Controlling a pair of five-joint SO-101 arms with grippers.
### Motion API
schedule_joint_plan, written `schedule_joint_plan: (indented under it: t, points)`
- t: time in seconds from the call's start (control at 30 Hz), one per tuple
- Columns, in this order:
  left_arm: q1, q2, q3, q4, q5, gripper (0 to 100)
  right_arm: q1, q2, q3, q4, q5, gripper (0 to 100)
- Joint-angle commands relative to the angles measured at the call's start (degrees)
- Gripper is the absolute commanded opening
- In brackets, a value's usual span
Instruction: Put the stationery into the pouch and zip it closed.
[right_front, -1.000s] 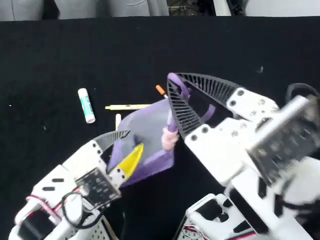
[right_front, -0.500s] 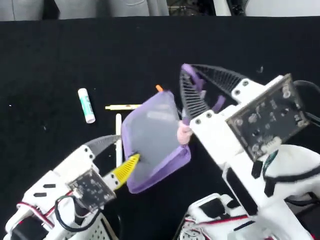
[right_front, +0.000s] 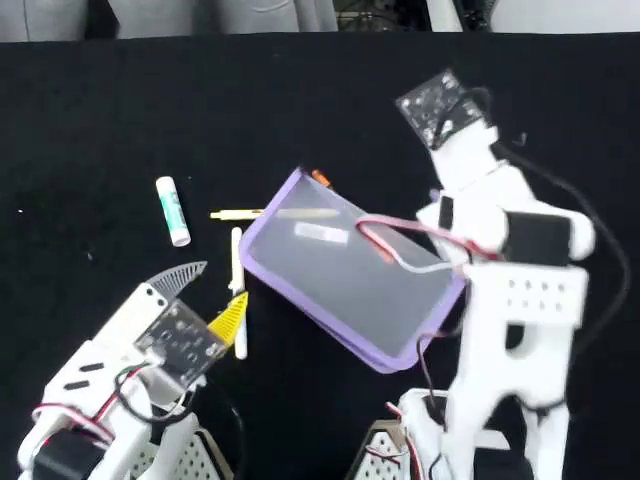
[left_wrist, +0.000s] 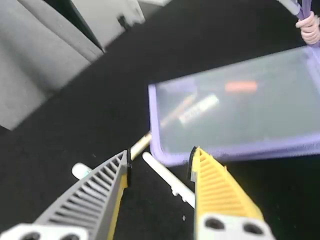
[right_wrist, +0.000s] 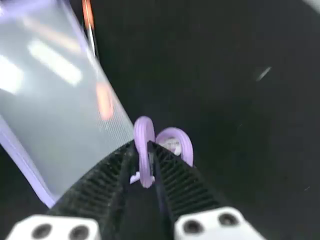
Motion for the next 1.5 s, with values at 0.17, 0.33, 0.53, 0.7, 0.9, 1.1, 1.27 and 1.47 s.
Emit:
schedule_joint_plan:
  t: [0.17, 0.33, 0.53, 0.7, 0.9, 1.1, 1.27, 1.47]
  points:
    - [-0.31, 0.18, 5.76, -0.09, -0.26, 21, 5.63, 3.38, 11.38, -12.22, 6.95, 1.1]
    - [-0.31, 0.18, 11.03, -0.09, -0.18, 21, 5.63, 8.13, 11.91, -12.66, 9.76, 1.2]
    - [-0.31, 0.09, 16.75, -0.18, -0.09, 21, 6.86, 11.30, 11.91, -19.96, 11.69, 13.1]
    - [-0.31, 0.09, 18.86, -0.97, 2.73, 21, 6.86, 13.49, 13.76, -29.27, 11.96, 29.7]
    - [-0.48, 0.09, 23.60, -7.56, 7.56, 22, 5.19, 19.30, 14.46, -35.08, 16.44, 33.6]
    - [-0.40, 0.09, 25.36, -8.70, 7.65, 22, 5.54, 26.15, 11.65, -41.76, 16.53, 33.8]
    - [-0.40, 0.09, 26.15, -8.70, 7.56, 22, 7.03, 35.82, 1.80, -41.76, 16.62, 33.9]
    - [-0.40, 0.09, 26.33, -8.70, 7.56, 22, 8.26, 52.18, -16.13, -29.80, 12.92, 33.7]
